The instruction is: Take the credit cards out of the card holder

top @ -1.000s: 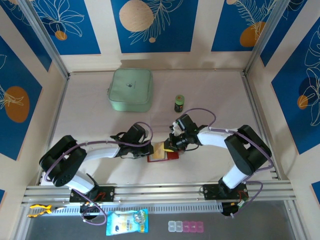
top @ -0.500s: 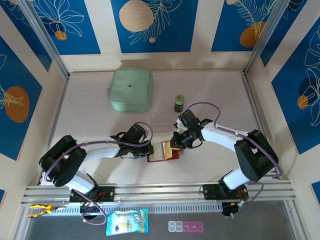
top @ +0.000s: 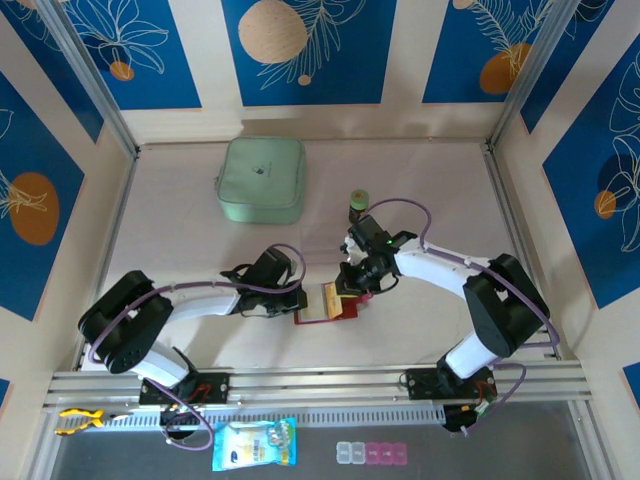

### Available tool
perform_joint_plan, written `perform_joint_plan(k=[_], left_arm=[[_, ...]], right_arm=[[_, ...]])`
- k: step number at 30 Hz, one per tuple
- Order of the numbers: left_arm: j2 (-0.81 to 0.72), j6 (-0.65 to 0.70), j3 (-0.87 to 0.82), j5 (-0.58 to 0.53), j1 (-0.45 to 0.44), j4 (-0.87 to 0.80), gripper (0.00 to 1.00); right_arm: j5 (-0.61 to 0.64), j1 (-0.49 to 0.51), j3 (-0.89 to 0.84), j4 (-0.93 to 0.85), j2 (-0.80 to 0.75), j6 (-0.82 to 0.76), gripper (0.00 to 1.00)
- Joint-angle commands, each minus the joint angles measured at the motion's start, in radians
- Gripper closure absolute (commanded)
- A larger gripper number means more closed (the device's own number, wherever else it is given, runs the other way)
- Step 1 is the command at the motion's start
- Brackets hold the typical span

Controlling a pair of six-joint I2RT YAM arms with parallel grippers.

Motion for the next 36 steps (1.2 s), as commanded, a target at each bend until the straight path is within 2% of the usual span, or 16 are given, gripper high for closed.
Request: perform_joint_plan(k=[1,6,17,25,36], left_arm=[[0.006,0.013,-0.015,-0.03,-0.008,-0.073,0.98],[0.003,0.015,-0.016,-0.03,-0.007,-0.073,0.98],[0.007,0.013,-0.018,-0.027,-0.008,-0.064,0.98],[0.004,0.017,-0.016,-0.036,-0.008,-0.073,0.98],[-0.028,0.064,0.012,-0.092,-0.007,-0.171,0.98]], right_arm=[[0.011,0.02,0.042,-0.039,0.028,-0.018,0.9],[0.031,0.041,0.055,-0.051,0.04,0.002,0.86],[0.064,0.072,0.019,-0.055,-0.009,0.077,0.86],[0.082,0.074,0.017,-0.059,-0.022,0.095,0.91],[0.117,0.077,0.016,-0.094,-0.092,0.092,0.97]])
